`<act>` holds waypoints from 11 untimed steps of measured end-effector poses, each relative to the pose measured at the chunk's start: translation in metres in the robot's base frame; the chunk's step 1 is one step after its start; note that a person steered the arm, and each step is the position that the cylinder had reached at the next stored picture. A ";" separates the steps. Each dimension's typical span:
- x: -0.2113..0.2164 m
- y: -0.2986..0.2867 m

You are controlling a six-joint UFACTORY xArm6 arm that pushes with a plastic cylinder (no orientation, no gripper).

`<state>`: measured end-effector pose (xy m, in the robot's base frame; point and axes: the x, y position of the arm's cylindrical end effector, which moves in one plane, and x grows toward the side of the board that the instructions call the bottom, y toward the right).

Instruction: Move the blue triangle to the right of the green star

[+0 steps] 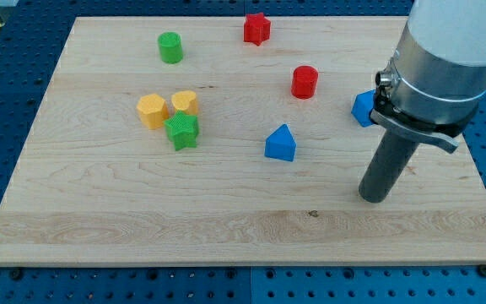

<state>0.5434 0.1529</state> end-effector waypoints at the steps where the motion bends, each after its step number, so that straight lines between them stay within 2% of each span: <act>1: -0.008 0.000; 3: -0.037 -0.065; 4: -0.062 -0.070; 5: -0.068 -0.091; 8: -0.067 -0.155; 9: -0.031 -0.151; 10: -0.017 -0.150; 11: -0.026 -0.176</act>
<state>0.5171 -0.0230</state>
